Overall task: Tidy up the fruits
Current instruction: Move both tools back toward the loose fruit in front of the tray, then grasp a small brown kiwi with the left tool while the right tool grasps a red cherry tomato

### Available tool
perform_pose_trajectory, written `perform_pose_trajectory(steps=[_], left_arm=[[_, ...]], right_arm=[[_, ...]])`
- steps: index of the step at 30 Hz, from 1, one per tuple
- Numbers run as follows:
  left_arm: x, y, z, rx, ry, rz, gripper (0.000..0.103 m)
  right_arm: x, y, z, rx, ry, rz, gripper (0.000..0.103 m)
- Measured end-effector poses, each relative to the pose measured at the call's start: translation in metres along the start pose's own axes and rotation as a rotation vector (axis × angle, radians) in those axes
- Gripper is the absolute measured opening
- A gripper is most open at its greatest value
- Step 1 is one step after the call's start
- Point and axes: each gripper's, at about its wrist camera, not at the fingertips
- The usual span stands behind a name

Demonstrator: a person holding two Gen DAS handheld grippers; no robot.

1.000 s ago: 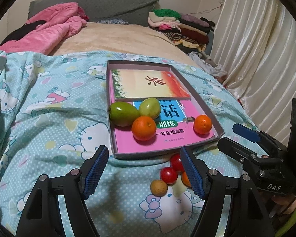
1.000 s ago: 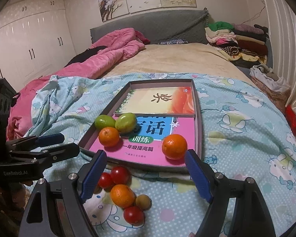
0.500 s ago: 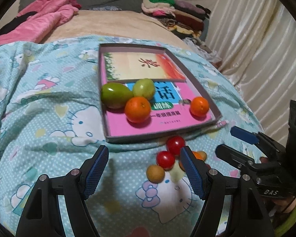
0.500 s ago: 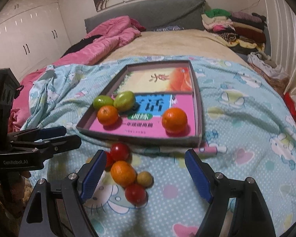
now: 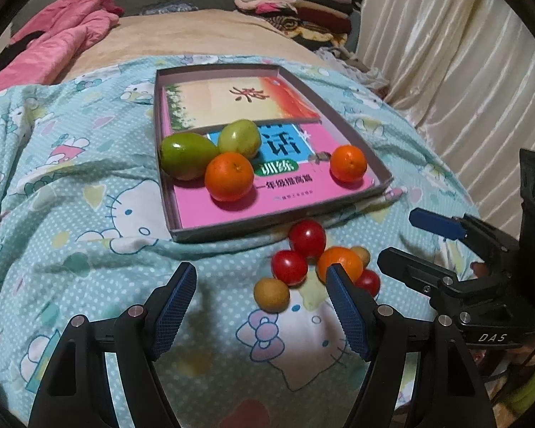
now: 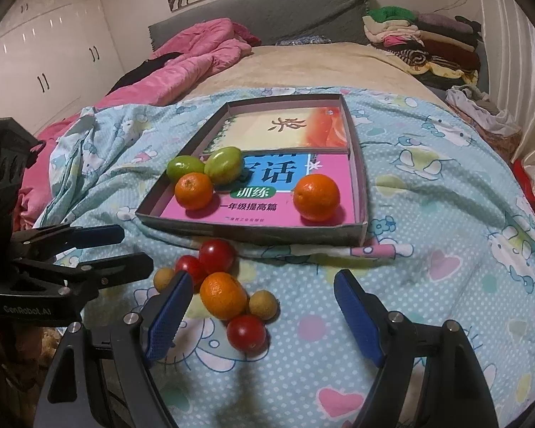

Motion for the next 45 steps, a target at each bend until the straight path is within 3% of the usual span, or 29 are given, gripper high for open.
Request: perform_pose_trajectory(steps=[12,22,26,35,45], left_arm=[[-0.007,-0.003,-0.014,-0.013,0.082,-0.028,0.076],[-0.008,-0.002,-0.019,-0.015,0.096,-0.027,0.073],[-0.009,-0.002,-0.023,-0.005,0.106,-0.030,0.069],[-0.010,-0.007,-0.031,-0.011,0.127,-0.044,0.066],[-0.007,-0.001,-0.038,-0.025,0.150,-0.016,0.059]], right_arm=[[-0.008,0.001,-0.011,-0.008,0.084,-0.008,0.081],[-0.013,0.007,-0.021,0.004,0.150,0.013,0.080],[-0.016,0.008,-0.028,0.021,0.190,0.013,0.061],[-0.018,0.017,-0.039,0.073,0.232,0.046,0.037],[-0.018,0.018,-0.046,0.101,0.238,0.043,0.033]])
Point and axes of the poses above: each gripper's, at about its wrist camera, not at the fingertips, and z roughly against the way its jaws point, y to its left, x to its top, and after that the axes turned 13 degrees about z, right-handed
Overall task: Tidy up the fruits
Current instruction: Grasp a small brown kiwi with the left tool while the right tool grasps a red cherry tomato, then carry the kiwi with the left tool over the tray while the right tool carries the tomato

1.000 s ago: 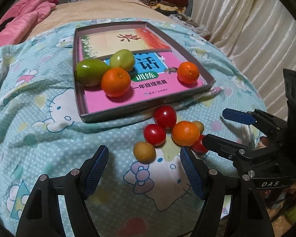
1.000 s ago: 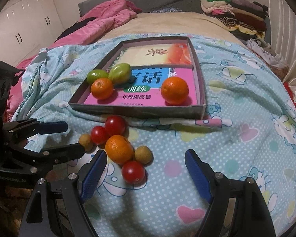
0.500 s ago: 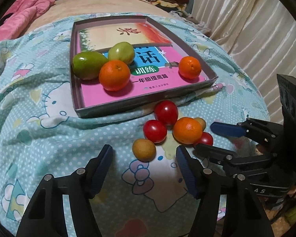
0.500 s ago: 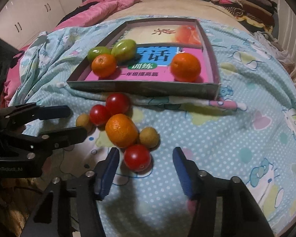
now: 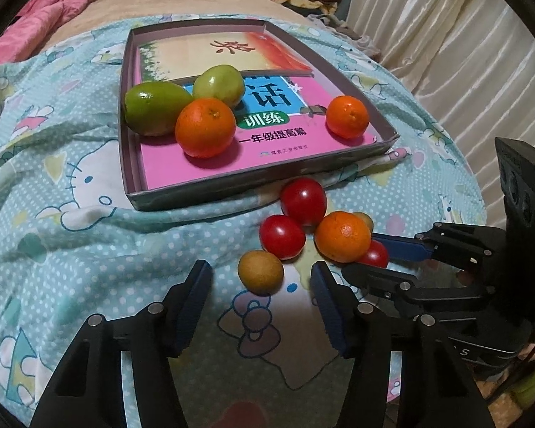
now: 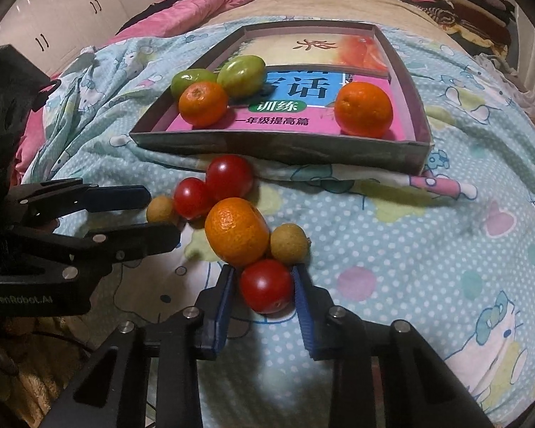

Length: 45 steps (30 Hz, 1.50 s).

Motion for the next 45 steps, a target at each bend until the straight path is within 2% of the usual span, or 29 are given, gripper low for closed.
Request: perform_pose_trajectory(steps=[4,8,11,20,27,45], left_arm=[[0.000,-0.001,-0.002,-0.006,0.003,-0.003,0.052],[0.000,-0.005,-0.006,-0.003,0.001,-0.019,0.050],[0.001,-0.010,-0.010,0.016,-0.005,-0.048,0.038],[0.004,-0.012,-0.014,0.032,-0.007,-0.070,0.027],[0.004,-0.007,-0.001,-0.003,-0.026,-0.049,0.027],[0.008,-0.001,0.039,-0.050,-0.179,-0.012,0.027]], right_arm=[[0.000,0.000,0.000,0.002,-0.001,-0.003,0.031],[-0.001,-0.001,0.000,0.003,-0.001,-0.008,0.030],[-0.001,-0.001,0.000,0.002,-0.001,-0.007,0.029],[-0.001,-0.003,0.002,0.011,-0.010,-0.017,0.029],[-0.004,-0.010,0.012,0.021,-0.045,-0.048,0.029],[-0.001,-0.025,0.038,0.008,-0.178,-0.100,0.029]])
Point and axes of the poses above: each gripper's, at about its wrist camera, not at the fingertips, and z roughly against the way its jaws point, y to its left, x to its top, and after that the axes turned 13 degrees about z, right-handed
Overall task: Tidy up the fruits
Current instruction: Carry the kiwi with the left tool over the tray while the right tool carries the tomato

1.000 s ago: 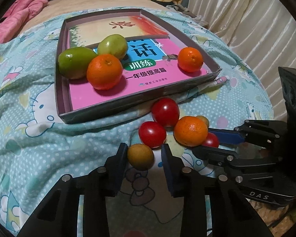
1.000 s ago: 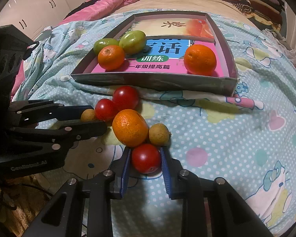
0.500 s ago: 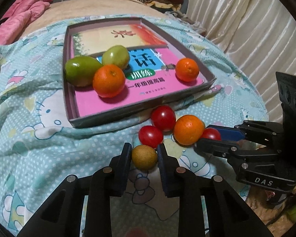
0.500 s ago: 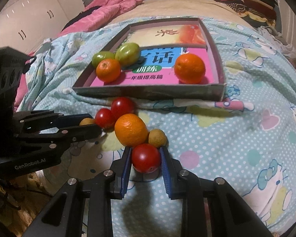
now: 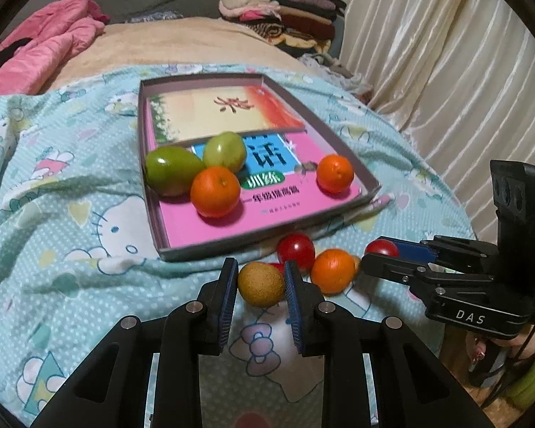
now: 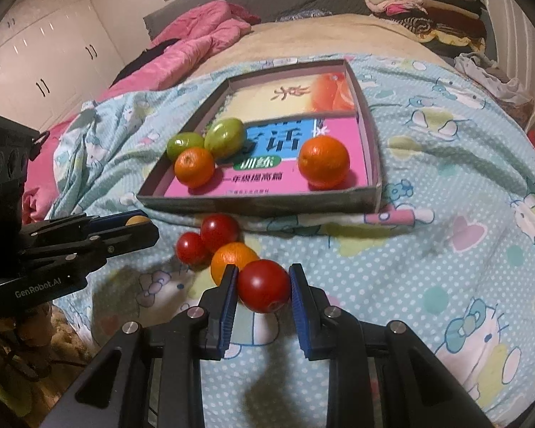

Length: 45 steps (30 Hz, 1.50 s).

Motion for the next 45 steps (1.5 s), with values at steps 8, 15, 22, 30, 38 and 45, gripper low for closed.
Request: perform_pose_trajectory(steps=[8,15,22,30,38,45], left_arm=[[0.008,0.011,0.012,0.005,-0.071,0.053,0.027],[0.011,0.017,0.015,0.013,-0.089,0.076,0.027],[0.014,0.017,0.019,0.021,-0.118,0.073,0.027],[0.014,0.011,0.015,0.033,-0.121,0.043,0.027],[0.019,0.010,0.010,0.049,-0.137,0.036,0.027],[0.025,0.012,0.008,0.058,-0.159,0.045,0.027]], right_arm=[[0.005,-0.005,0.011,-0.004,-0.066,-0.004,0.029],[0.008,-0.007,0.016,-0.014,-0.102,0.003,0.029],[0.010,-0.011,0.021,-0.020,-0.130,0.002,0.029],[0.015,-0.018,0.023,-0.046,-0.158,-0.003,0.029],[0.021,-0.018,0.023,-0.084,-0.182,0.034,0.029],[0.027,-0.025,0.021,-0.107,-0.191,0.039,0.029]])
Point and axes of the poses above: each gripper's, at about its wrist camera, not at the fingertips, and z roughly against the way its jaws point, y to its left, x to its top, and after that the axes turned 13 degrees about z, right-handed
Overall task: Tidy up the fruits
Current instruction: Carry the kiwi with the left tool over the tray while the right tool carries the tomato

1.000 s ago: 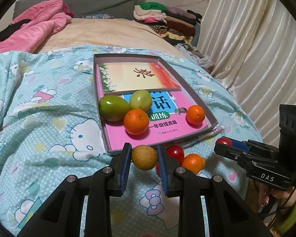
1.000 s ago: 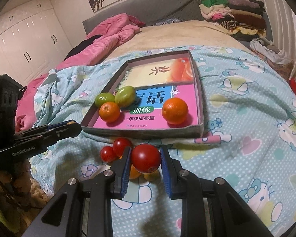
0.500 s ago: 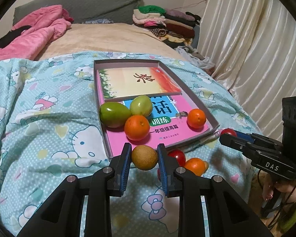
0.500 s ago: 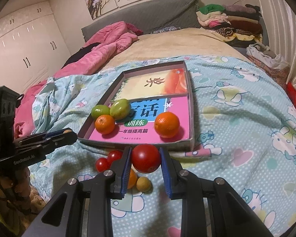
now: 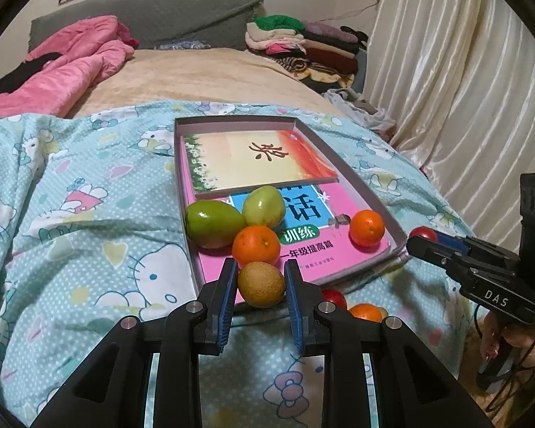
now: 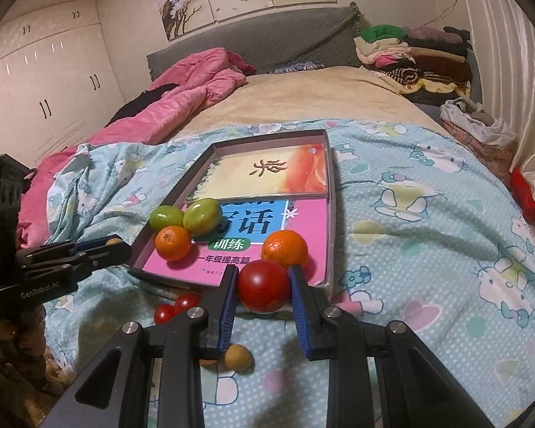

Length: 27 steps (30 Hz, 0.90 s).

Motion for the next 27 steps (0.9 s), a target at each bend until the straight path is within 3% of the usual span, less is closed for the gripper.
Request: perform_pose_trajectory(steps=[11,27], left_arm=[[0.003,-0.002,-0.005,0.016,-0.015,-0.006,0.027],[0.000,-0.001,-0.025,0.080,0.027,-0.033,0.027]], right_arm=[[0.004,-0.006,-0.005,-0.008,-0.013,-0.003,0.029],[0.009,-0.021,-0.010,-0.035,-0.024,-0.036,0.029]])
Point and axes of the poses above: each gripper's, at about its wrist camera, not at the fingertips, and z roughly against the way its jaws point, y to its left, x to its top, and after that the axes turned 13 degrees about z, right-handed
